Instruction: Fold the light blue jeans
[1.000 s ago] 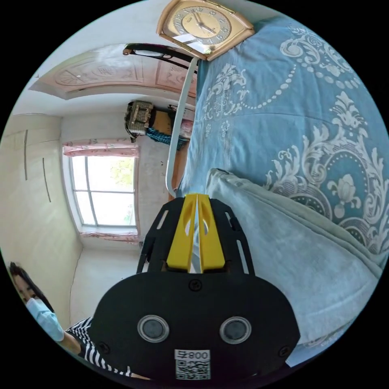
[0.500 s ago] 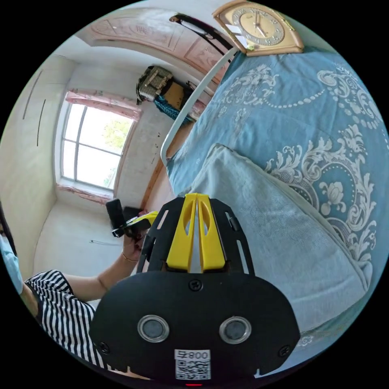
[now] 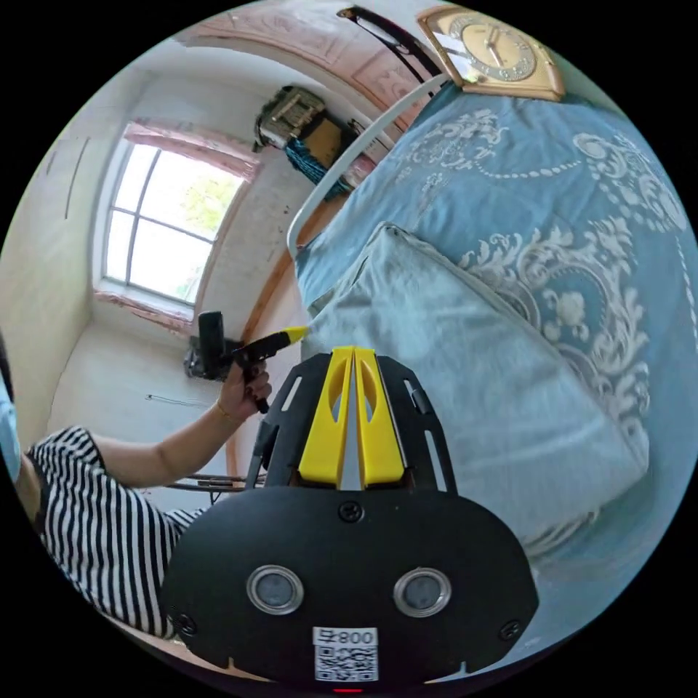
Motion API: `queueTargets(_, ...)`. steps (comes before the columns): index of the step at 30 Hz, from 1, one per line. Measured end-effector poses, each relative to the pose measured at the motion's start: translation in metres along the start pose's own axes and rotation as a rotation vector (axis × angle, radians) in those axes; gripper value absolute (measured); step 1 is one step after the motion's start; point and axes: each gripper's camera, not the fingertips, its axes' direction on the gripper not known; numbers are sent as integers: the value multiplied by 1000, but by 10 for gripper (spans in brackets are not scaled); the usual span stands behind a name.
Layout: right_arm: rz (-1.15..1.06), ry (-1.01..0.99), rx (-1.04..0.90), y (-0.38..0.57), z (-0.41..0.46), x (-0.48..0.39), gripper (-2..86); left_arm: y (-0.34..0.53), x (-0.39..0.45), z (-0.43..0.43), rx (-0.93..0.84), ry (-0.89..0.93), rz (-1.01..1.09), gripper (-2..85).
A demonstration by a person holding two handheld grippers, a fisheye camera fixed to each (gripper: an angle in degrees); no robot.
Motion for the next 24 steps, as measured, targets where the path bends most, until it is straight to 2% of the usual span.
queueTargets(4,125,-59,106,104,-50,25,17,21,1,-3,-7,132,23,34)
queueTargets(6,217,-58,135,146,-60,37,37,39,-6,8,-87,213,-24,63)
queueTargets(10,435,-192,176,210,-53,65,106,63,-27,32,-202,359,-167,95)
queueTargets(12,468,-271,172,219,-42,70,122,71,-37,40,-211,438,-227,106)
queueTargets(16,506,-400,155,221,-23,80,138,71,-42,46,-256,440,-223,123)
queueTargets(24,605,-554,207,233,-23,98,73,75,-72,64,-265,564,-348,168)
